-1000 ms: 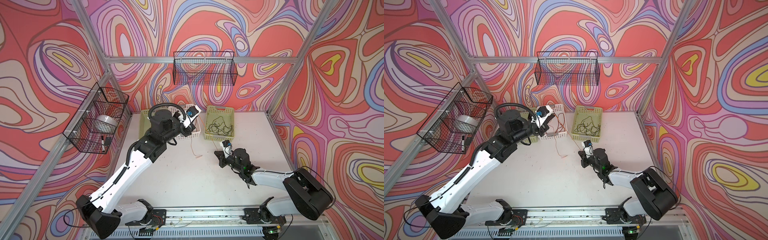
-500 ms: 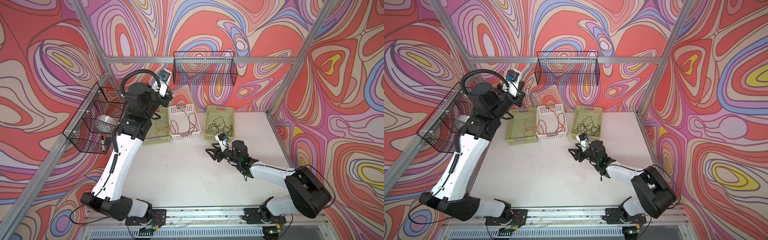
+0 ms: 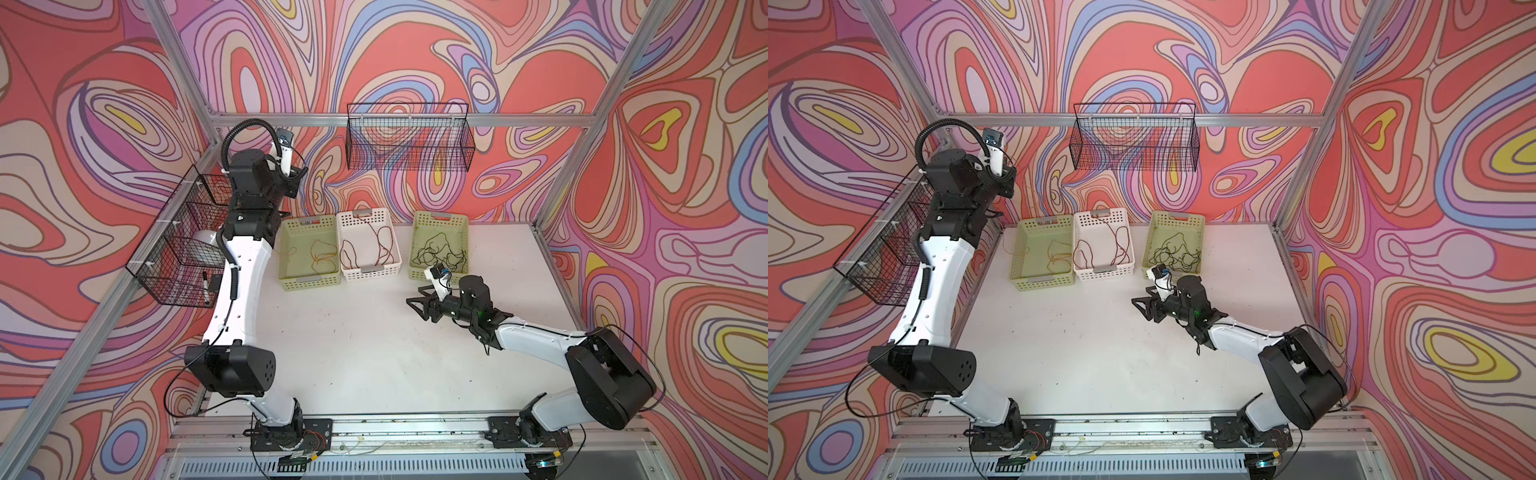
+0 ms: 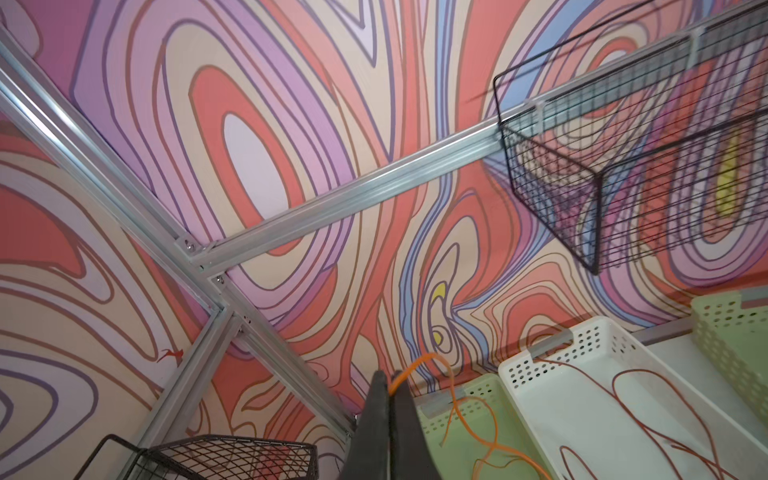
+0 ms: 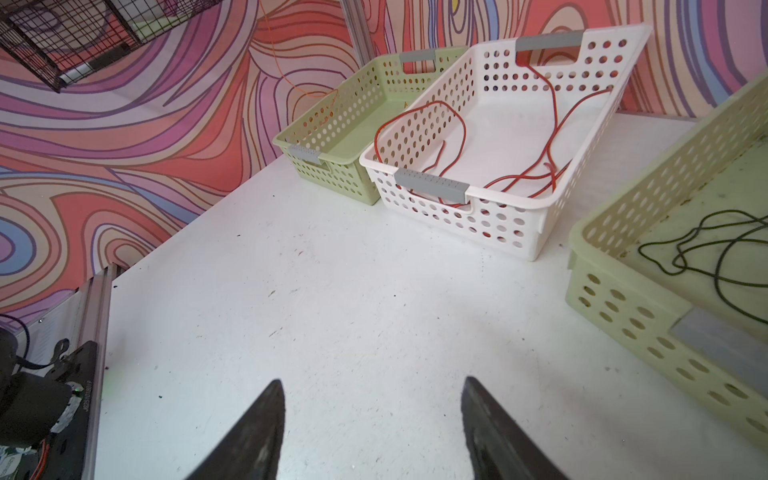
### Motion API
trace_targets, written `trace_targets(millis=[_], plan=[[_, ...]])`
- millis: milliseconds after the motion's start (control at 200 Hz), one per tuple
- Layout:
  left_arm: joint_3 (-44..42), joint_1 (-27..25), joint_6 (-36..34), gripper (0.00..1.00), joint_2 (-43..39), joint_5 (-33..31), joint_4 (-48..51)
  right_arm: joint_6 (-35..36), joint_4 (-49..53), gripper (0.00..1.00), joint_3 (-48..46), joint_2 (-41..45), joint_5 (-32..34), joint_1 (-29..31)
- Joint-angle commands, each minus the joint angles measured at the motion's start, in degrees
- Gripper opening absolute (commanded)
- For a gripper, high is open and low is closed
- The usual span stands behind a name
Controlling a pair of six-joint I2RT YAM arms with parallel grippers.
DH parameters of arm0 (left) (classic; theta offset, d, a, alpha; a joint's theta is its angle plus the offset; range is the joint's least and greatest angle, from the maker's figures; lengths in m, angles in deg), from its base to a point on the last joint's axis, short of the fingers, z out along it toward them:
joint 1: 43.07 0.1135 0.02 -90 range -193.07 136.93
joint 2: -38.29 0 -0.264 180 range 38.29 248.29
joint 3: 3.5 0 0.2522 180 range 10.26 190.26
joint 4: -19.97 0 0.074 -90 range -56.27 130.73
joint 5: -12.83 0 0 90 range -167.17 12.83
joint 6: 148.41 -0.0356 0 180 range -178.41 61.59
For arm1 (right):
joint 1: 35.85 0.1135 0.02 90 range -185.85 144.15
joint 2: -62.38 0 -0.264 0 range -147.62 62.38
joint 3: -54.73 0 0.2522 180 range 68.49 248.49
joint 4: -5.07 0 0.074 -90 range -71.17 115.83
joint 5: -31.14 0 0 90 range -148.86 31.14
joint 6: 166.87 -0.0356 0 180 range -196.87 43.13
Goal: Untangle the cables
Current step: 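Lower the orange wire into the empty green basket with the left gripper and release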
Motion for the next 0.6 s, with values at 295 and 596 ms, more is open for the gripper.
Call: trace_targets(millis=[295, 596], plan=[[-11.7, 2.6, 8.1, 0.0, 5.8, 0.9, -10.9, 1.0, 6.1, 0.66, 4.6, -4.3, -0.5, -0.3], [-22.3, 2.5, 14.1, 0.0, 10.0, -4.1, -15.8, 3.5, 10.6, 0.66, 3.8, -0.1, 11.9, -0.2]])
